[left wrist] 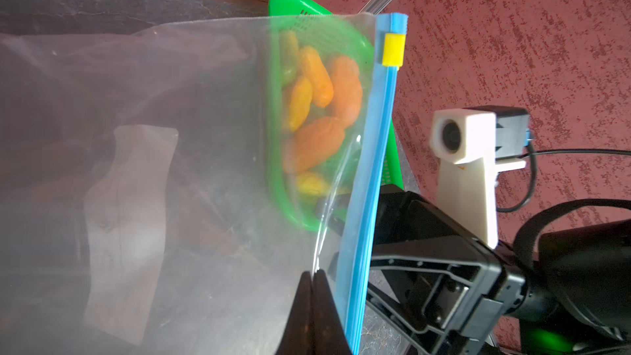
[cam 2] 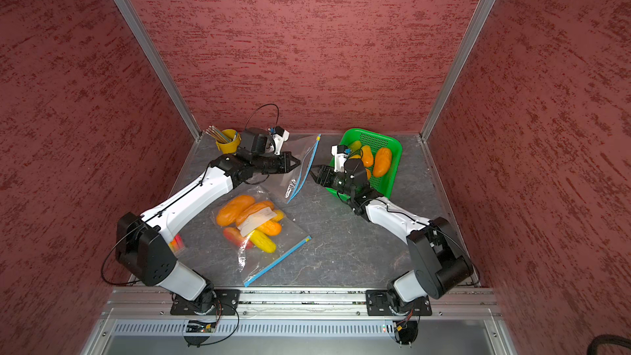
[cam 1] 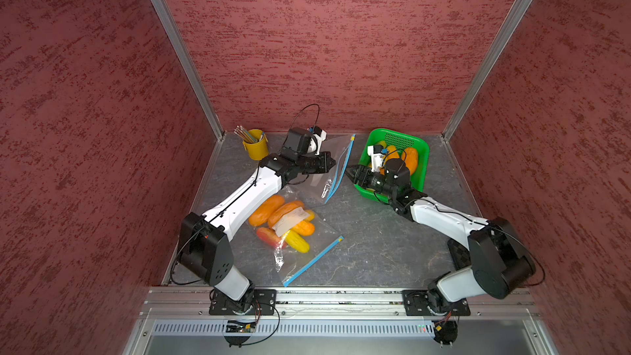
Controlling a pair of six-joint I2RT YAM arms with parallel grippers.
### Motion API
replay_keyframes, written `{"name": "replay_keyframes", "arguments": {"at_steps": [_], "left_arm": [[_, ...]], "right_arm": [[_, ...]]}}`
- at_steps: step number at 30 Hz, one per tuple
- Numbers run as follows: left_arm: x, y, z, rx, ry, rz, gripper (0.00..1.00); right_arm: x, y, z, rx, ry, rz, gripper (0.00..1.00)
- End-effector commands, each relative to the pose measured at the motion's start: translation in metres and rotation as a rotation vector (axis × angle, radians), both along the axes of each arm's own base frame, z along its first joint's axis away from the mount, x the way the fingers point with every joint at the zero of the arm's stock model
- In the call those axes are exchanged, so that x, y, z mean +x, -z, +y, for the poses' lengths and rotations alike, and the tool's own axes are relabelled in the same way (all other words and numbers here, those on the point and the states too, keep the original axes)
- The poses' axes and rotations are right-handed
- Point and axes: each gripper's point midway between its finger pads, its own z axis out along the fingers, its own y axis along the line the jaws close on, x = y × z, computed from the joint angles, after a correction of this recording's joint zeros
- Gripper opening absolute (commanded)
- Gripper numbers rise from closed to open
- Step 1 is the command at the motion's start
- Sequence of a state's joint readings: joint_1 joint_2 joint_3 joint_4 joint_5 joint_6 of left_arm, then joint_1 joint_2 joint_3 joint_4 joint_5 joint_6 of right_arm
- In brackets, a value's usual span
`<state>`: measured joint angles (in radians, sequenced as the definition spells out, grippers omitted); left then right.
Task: Place the mango in a zip-top bag and seal the zipper
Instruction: Open the zipper of the food storage bag.
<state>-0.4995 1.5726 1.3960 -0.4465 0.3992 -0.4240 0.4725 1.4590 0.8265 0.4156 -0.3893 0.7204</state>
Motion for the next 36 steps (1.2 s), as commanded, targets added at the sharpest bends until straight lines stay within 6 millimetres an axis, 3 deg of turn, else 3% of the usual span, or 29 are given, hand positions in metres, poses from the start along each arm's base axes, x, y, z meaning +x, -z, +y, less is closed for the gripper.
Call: {"name": "replay_keyframes", "arguments": {"at_steps": [1, 3, 5, 14, 20, 22, 26, 28, 30, 36], "left_arm": [[0.0, -0.02, 0.008, -0.06, -0.028, -0.021, 0.0], [-0.001, -0.022, 0.011, -0.068, -0.039, -0.022, 0.0], [-0.003, -0.025, 0.01, -0.079, -0.033, -0.03, 0.0], [-0.009, -0.028, 0.005, -0.09, -0.006, -0.033, 0.0], [-0.01, -0.026, 0.005, -0.08, -0.002, -0.03, 0.0], [-0.01, -0.027, 0.003, -0.091, 0.009, -0.032, 0.0], [-0.014, -0.031, -0.003, -0.117, 0.041, -0.037, 0.0], [-0.018, -0.032, -0.005, -0.13, 0.068, -0.041, 0.0], [-0.021, -0.031, -0.004, -0.127, 0.078, -0.047, 0.18], [-0.033, -0.036, -0.008, -0.087, 0.12, -0.124, 0.4]], "right_arm": [[-0.022, -0.042, -0.015, 0.044, 0.024, -0.173, 0.64], [-0.038, -0.053, -0.025, 0.093, 0.034, -0.234, 0.69], [-0.04, -0.052, -0.021, 0.093, 0.009, -0.224, 0.73], [-0.01, -0.038, 0.006, 0.066, -0.055, -0.162, 0.66], [-0.008, -0.037, 0.009, 0.082, -0.06, -0.16, 0.65], [-0.002, -0.025, 0.012, 0.07, -0.055, -0.129, 0.63], [0.009, -0.014, 0.017, 0.064, -0.044, -0.091, 0.4], [0.012, -0.012, 0.021, 0.075, -0.048, -0.078, 0.19], [0.013, -0.014, 0.019, 0.086, -0.027, -0.074, 0.01], [0.003, -0.037, 0.003, 0.167, 0.045, -0.094, 0.0]]}}
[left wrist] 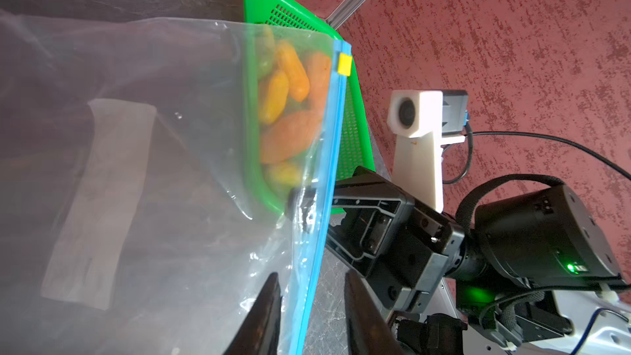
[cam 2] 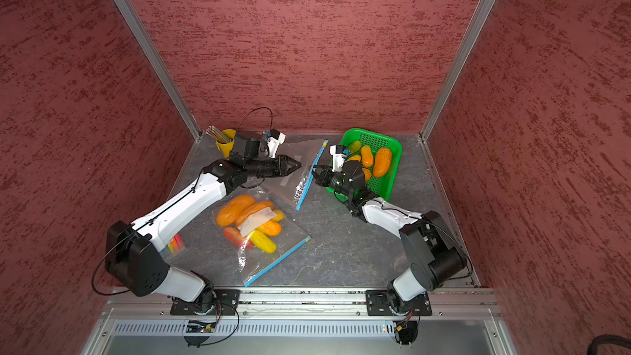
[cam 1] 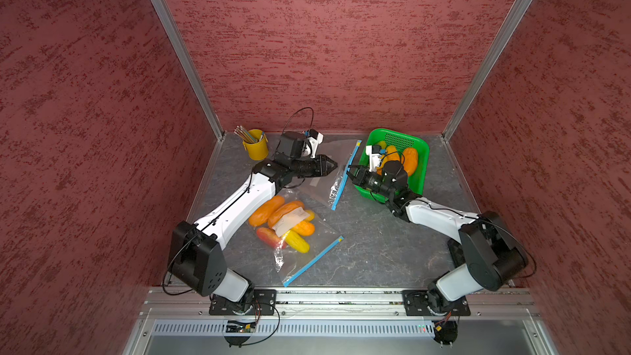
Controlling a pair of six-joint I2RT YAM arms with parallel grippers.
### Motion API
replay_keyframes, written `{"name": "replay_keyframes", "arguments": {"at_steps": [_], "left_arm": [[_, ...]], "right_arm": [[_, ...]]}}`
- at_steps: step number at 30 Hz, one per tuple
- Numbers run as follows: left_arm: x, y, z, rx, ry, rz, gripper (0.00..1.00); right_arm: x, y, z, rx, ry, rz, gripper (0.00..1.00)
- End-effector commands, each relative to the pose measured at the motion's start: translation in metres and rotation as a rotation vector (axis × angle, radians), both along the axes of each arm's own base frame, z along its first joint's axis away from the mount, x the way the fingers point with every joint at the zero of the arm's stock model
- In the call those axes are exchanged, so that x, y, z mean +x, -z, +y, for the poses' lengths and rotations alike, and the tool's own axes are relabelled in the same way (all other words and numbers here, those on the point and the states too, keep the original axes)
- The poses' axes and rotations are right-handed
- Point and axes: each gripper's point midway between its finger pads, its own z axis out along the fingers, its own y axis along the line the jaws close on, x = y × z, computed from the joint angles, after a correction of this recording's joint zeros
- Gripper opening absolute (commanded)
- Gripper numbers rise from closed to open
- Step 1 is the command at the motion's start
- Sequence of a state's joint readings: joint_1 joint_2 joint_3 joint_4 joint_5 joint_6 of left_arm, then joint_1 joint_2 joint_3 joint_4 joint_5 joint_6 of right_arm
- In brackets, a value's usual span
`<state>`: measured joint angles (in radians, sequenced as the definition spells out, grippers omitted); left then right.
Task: Place the mango in a zip-top bag and seal the zipper
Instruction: Open the zipper of the food storage bag.
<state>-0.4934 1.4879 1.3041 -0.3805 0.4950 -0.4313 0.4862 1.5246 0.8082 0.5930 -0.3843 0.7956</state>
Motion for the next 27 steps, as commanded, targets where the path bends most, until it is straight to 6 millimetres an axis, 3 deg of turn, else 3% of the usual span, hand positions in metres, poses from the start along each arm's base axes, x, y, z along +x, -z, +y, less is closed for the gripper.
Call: {"name": "replay_keyframes", "arguments": {"at_steps": [1, 3, 8, 12, 18, 27], "left_arm": [[-0.012, -0.025, -0.01, 0.003, 0.058, -0.122, 0.41], [-0.022, -0.026, -0.024, 0.044, 0.108, -0.168, 0.46], [-0.041, -0.02, -0.044, 0.113, 0.174, -0.265, 0.51], [-0.034, -0.006, -0.04, 0.226, 0.119, -0.293, 0.53], [-0.017, -0.003, -0.03, 0.433, -0.017, -0.37, 0.54], [-0.004, 0.0, -0.035, 0.557, -0.09, -0.411, 0.5]], "right_arm": [[-0.005, -0.034, -0.007, 0.079, 0.053, -0.061, 0.0], [-0.011, -0.05, -0.009, 0.094, 0.058, -0.089, 0.0], [-0.013, -0.059, -0.014, 0.103, 0.08, -0.088, 0.0], [-0.017, -0.061, -0.011, 0.101, 0.061, -0.087, 0.0], [-0.018, -0.056, -0.011, 0.093, 0.069, -0.062, 0.0], [-0.02, -0.052, -0.007, 0.095, 0.066, -0.04, 0.0]]}}
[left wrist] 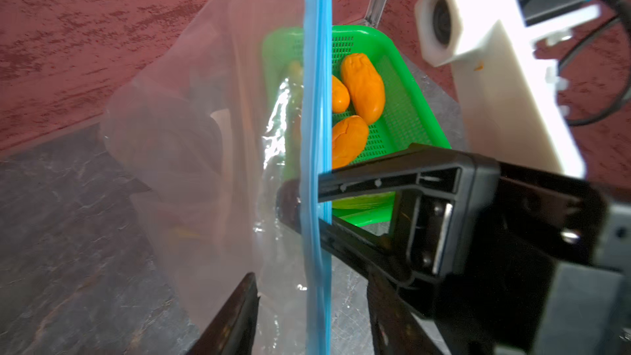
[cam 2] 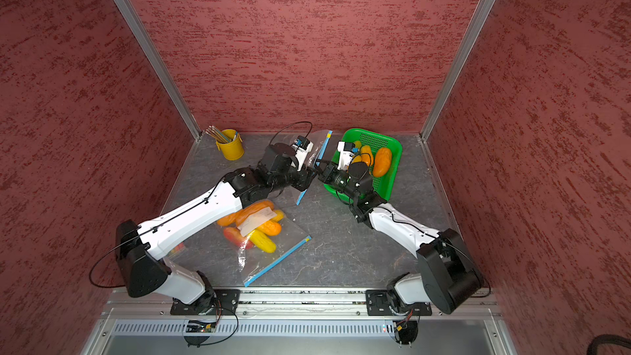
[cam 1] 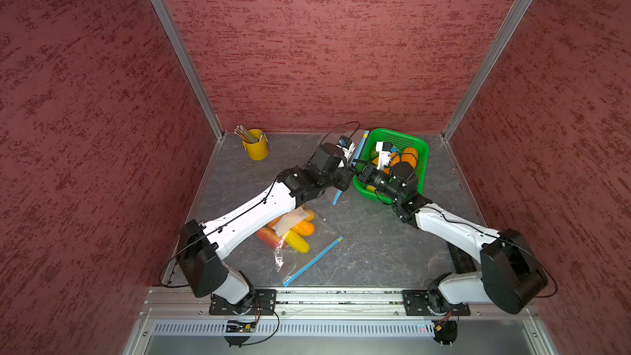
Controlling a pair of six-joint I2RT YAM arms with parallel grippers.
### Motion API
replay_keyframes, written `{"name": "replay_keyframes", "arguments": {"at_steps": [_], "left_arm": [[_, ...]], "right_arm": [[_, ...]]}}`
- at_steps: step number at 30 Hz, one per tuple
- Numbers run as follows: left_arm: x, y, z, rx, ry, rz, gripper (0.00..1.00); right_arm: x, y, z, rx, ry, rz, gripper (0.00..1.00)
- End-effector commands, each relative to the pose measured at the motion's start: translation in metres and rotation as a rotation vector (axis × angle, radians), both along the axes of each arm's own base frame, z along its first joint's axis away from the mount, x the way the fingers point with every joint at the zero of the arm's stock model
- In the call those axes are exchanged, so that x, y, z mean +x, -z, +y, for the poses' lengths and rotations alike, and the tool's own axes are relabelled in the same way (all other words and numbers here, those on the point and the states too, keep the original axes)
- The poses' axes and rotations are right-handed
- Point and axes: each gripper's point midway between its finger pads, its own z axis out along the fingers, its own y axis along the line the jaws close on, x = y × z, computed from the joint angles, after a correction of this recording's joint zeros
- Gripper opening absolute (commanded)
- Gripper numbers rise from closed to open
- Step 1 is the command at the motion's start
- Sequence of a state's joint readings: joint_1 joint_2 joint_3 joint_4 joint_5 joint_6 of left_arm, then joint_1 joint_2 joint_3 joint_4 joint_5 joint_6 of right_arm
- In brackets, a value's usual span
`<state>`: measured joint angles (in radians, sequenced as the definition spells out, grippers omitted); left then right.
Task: Place the mango in a zip-top bag and seal the zipper
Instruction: Open the zipper of the food storage bag.
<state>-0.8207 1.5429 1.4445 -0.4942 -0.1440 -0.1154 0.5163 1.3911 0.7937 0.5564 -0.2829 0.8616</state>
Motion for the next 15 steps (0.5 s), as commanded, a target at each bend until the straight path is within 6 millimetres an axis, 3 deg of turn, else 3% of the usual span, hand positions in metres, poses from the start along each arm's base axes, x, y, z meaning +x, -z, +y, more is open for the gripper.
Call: {"name": "replay_keyframes", "arguments": {"at_steps": [1, 5, 15], "left_arm": [[0.012, 0.008, 0.009, 0.091, -0.073, -0.029, 0.48], [0.014, 0.009, 0.008, 0.089, -0.072, -0.034, 0.42], [0.014, 0.026, 0.003, 0.104, -0.059, -0.004, 0.43]], "right_arm": [[-0.007, -0.009, 0.003, 0.016, -0.01, -0.014, 0.0], [-0.007, -0.009, 0.001, 0.014, -0.001, -0.013, 0.0], [-0.009, -0.016, 0.001, 0.027, -0.006, -0.02, 0.0]]}}
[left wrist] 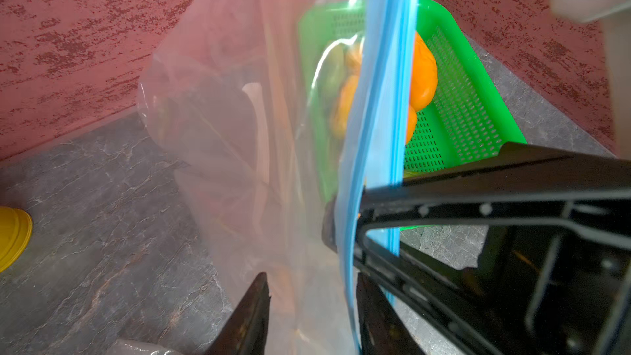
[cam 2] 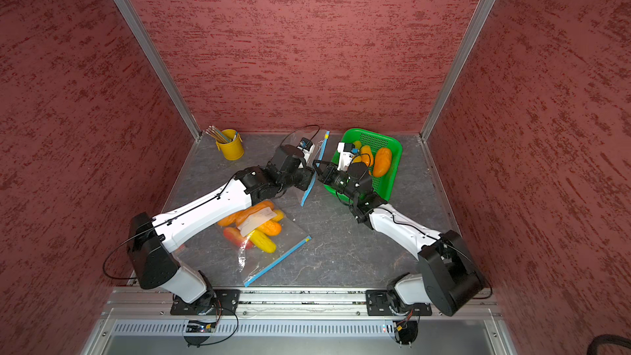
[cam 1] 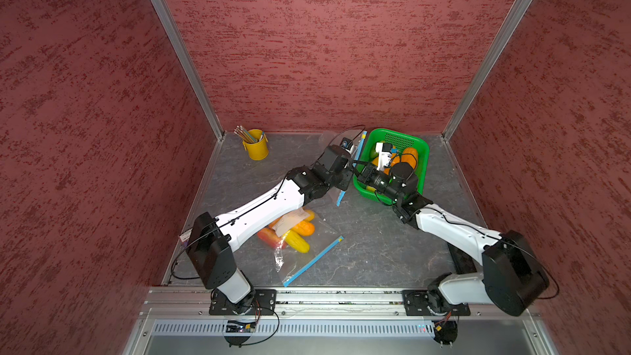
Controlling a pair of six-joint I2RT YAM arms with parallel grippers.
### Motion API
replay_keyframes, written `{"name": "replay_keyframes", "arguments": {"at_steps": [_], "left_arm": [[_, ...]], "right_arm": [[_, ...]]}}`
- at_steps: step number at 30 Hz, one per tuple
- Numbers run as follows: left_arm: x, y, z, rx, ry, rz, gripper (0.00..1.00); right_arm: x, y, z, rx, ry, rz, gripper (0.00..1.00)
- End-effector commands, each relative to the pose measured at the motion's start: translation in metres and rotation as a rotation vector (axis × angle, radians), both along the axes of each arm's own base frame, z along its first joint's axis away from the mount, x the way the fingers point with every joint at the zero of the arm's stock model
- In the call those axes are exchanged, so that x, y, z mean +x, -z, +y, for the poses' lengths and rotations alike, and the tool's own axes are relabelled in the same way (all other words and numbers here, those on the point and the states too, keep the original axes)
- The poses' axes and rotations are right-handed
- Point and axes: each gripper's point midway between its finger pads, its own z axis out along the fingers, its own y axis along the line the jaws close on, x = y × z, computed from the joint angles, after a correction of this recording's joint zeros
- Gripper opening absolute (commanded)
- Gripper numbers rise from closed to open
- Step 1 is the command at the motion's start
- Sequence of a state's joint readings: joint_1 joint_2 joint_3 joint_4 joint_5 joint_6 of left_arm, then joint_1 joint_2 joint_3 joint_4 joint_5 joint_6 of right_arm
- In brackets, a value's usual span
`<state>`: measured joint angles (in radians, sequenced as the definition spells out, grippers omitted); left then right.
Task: Place the mango in a zip-top bag and seal the zipper
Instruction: Open the zipper of the food storage bag.
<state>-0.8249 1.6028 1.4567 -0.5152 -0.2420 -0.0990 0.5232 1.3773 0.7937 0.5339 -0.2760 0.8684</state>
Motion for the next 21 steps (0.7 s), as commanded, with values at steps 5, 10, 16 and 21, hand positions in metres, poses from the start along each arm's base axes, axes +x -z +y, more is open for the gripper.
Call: {"name": "replay_keyframes", "arguments": {"at_steps": [5, 10, 16, 21], "left_arm": [[0.003, -0.001, 0.005, -0.006, -0.037, -0.009, 0.2], [0.006, -0.007, 0.023, -0.041, -0.092, -0.007, 0.0], [0.015, -0.02, 0.065, -0.096, -0.204, 0.003, 0.0], [0.008, -0.054, 0.066, -0.126, -0.18, -0.062, 0.0]], "right_arm": [[-0.003, -0.004, -0.002, -0.002, 0.018, -0.006, 0.0], [0.001, 0.014, -0.014, -0.076, 0.081, 0.037, 0.0], [0.004, 0.031, -0.033, -0.149, 0.14, 0.077, 0.0], [0.003, 0.018, -0.003, -0.071, -0.011, 0.031, 0.0]]}}
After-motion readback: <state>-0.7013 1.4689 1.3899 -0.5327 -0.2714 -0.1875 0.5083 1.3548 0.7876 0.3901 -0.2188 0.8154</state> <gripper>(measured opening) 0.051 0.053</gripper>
